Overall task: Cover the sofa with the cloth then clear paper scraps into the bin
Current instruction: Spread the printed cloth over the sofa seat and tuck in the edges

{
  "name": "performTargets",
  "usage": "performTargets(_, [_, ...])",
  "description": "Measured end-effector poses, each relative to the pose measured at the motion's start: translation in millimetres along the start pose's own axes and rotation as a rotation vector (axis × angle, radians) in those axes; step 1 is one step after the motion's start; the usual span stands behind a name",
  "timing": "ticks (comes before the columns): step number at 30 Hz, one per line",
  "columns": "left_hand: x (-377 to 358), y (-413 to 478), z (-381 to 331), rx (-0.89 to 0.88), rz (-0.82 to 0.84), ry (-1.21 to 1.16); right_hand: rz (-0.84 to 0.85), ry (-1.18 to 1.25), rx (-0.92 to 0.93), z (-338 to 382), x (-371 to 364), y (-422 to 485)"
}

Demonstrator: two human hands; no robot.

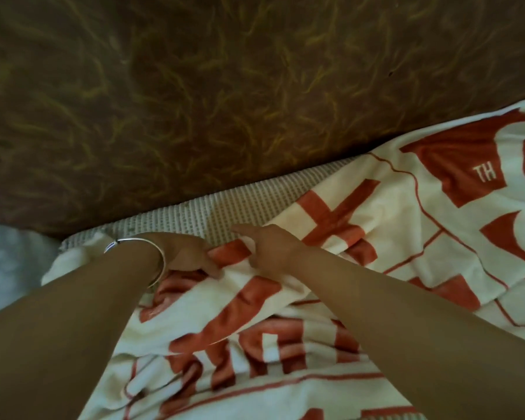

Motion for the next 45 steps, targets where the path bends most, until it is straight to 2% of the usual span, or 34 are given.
performTargets(4, [15,-22,23,-0.196,-0.383,-0.022,-0.190,0.020,-0.061,27,-7,17])
performTargets(5, [13,-29,32,-0.196,-0.343,-0.044,-0.223,0.008,-0.107,30,-9,21])
performTargets(6, [7,-31,46,-0.164,-0.235,-0.031,-0.241,-0.013,-0.144,35,-14,24])
performTargets(9, [-17,-32,94,0.003,0.037,0.242,-0.195,-0.020,-0.122,65,-33,31])
performTargets(12, [-28,-33,137,-0.011,0.036,0.352,0.069,-0.040,-0.104,103,-64,42])
performTargets(14, [-31,-36,146,0.037,-0.056,0.491,0.208,-0.264,-0.172,116,-80,44])
performTargets(15, [-31,-40,151,0.045,-0.116,0.557,0.219,-0.386,-0.190,125,-86,46])
performTargets(17, [-34,-42,158,0.020,-0.063,0.523,0.063,-0.491,-0.176,135,-80,46])
performTargets(19, [-40,-41,172,0.002,0.081,0.229,-0.275,-0.402,-0.160,135,-60,43])
performTargets(21, [-37,-41,183,-0.012,0.006,0.092,-0.549,-0.297,-0.212,122,-37,43])
performTargets(22, [-31,-38,188,0.005,-0.126,0.116,-0.574,-0.293,-0.262,115,-34,47])
performTargets(24, [-19,-35,193,-0.014,-0.416,0.085,-0.517,-0.345,-0.328,110,-39,56])
performTargets(25, [-16,-32,195,-0.043,-0.468,0.001,-0.492,-0.359,-0.326,112,-45,60])
performTargets(26, [-15,-32,196,-0.080,-0.448,-0.073,-0.478,-0.368,-0.298,118,-51,61])
performTargets(28, [-20,-39,193,-0.118,-0.267,-0.217,-0.414,-0.421,-0.190,134,-66,63])
performTargets(29, [-23,-42,193,-0.099,-0.197,-0.211,-0.357,-0.456,-0.142,140,-73,66])
performTargets(31, [-31,-49,198,0.023,-0.091,0.032,-0.233,-0.449,-0.116,147,-86,68])
performTargets(33, [-33,-48,208,0.110,-0.064,0.206,-0.202,-0.417,-0.124,153,-90,69])
performTargets(34, [-33,-47,209,0.088,-0.063,0.163,-0.247,-0.407,-0.119,159,-89,68])
performTargets(35, [-32,-49,212,0.050,-0.070,0.009,-0.314,-0.366,-0.103,165,-88,68])
performTargets(37, [-28,-53,219,-0.028,-0.149,-0.364,-0.370,-0.108,-0.092,176,-88,66])
performTargets(38, [-24,-50,226,-0.074,-0.211,-0.479,-0.304,0.058,-0.102,181,-94,69])
performTargets(40, [-19,-48,238,-0.123,-0.263,-0.551,-0.037,0.209,-0.119,191,-116,80])
performTargets(42, [-26,-54,245,-0.141,-0.151,-0.559,0.203,0.223,-0.108,202,-141,85])
performTargets(44, [-40,-61,253,-0.120,0.113,-0.574,0.258,0.045,-0.090,210,-155,89])
performTargets(45, [-48,-65,257,-0.107,0.207,-0.465,0.243,-0.140,-0.085,214,-161,91])
Point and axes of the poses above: each hand's wrist, its own y-axis towards the middle knuckle, its own x-axis out of the back of the hand, z = x × y, the point moved 5 cm from there along y, towards the middle knuckle, and after that the axes turned 12 degrees about z, right-handed, at the moved point
